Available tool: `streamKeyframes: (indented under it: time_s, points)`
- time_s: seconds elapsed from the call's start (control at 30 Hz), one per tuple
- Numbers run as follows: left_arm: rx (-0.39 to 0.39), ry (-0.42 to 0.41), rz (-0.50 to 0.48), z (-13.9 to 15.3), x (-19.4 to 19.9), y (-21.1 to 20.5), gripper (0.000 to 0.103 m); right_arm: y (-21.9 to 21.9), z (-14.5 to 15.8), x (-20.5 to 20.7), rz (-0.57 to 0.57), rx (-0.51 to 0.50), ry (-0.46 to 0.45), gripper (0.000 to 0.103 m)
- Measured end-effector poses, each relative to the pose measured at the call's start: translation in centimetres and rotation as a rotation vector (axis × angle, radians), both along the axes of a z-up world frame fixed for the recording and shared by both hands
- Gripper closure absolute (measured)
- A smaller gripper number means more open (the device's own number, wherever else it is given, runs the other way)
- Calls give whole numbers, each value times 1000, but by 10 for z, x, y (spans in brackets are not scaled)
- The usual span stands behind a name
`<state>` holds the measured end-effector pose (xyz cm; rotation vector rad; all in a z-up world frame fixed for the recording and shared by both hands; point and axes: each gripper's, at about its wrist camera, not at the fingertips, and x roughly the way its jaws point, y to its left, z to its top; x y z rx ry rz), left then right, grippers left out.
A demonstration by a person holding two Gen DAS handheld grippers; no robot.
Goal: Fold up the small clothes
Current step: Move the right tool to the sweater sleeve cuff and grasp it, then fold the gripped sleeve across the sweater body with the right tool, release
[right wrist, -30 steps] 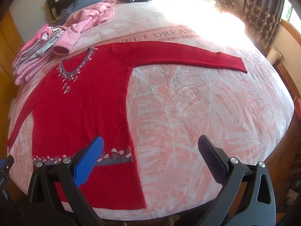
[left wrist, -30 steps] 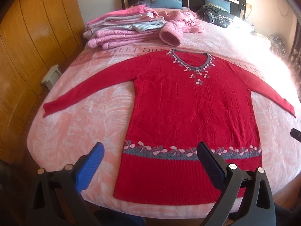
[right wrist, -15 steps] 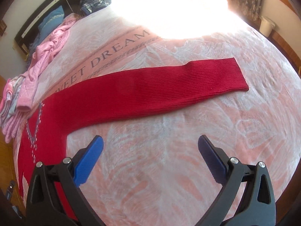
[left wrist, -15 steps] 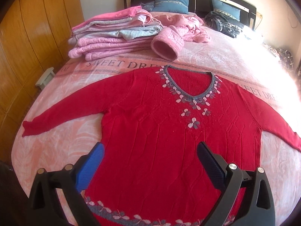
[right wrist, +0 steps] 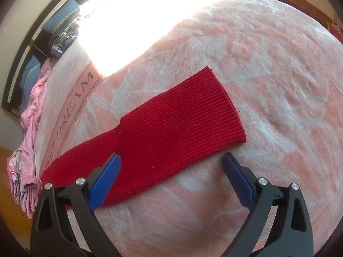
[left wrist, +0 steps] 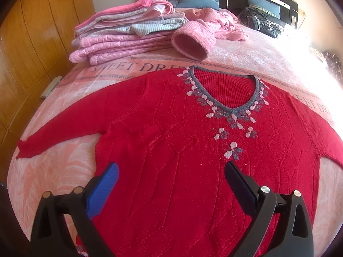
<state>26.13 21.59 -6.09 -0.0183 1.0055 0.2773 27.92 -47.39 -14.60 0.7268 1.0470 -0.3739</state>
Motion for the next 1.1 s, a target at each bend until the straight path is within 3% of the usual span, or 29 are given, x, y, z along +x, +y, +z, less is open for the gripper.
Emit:
streamKeyframes:
  time_s: [0.1, 0.27, 0.3, 0.4, 0.53, 0.7, 0.93, 1.1]
  points:
    - [28, 0, -36, -4, -1, -9, 4, -12, -3, -1, -30, -22, -6, 40]
    - [38, -1, -67, -7, -2, -22, 4, -30, -6, -6, -85, 0, -46, 90]
    - [37, -2, -71, -7, -2, -23, 4, -33, -7, -9, -84, 21, -64, 96]
    - [39, -5, -78, -6, -2, -25, 4, -34, -4, -13, -83, 40, -99, 98]
    - [34, -6, -59, -5, 0, -19, 4, -23, 10, -13, -64, -7, -148, 98]
    - [1, 16, -2, -10, 9, 3, 4, 20, 31, 8, 61, -77, -187, 98]
    - [-29, 29, 13, -18, 20, 28, 4, 130, 51, 47, 324, -93, -224, 98]
    - [-53, 28, -6, -20, 22, 37, 4, 221, 58, 67, 494, -45, -249, 99]
